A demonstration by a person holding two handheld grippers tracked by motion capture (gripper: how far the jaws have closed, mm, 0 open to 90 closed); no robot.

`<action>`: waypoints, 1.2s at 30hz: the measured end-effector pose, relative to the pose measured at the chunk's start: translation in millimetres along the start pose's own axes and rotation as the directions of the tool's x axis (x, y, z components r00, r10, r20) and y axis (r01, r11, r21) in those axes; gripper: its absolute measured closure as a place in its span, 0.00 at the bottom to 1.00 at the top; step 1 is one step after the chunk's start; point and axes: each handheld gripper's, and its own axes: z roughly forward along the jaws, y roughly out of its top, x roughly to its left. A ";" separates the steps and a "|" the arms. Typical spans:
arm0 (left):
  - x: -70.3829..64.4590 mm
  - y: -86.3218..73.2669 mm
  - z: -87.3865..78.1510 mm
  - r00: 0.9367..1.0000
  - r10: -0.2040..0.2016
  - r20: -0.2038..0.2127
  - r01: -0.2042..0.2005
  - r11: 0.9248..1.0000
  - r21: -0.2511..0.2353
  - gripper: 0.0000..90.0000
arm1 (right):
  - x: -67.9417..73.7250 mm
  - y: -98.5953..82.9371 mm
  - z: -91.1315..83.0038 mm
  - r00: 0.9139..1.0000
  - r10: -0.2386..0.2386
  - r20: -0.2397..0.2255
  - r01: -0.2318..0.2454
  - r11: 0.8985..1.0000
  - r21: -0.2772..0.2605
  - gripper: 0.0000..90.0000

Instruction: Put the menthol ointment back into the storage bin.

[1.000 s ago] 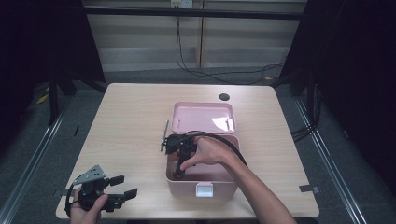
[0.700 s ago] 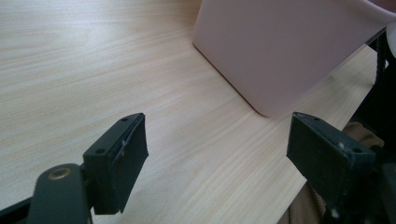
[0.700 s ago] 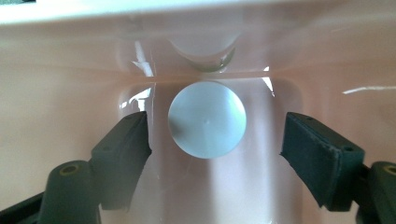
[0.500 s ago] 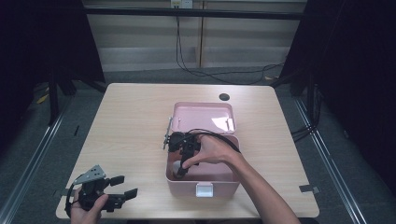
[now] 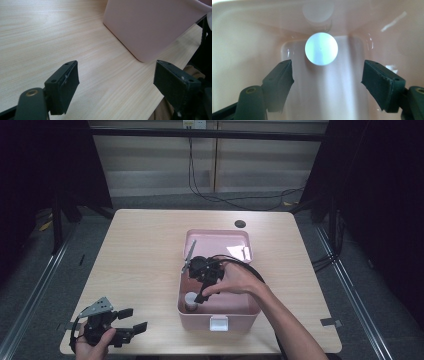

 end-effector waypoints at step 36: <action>0.2 -0.3 0.3 1.000 -0.004 -0.009 0.004 1.000 0.009 0.22 | 16.9 -103.8 -66.9 0.972 0.202 0.117 -0.153 0.929 -0.336 0.39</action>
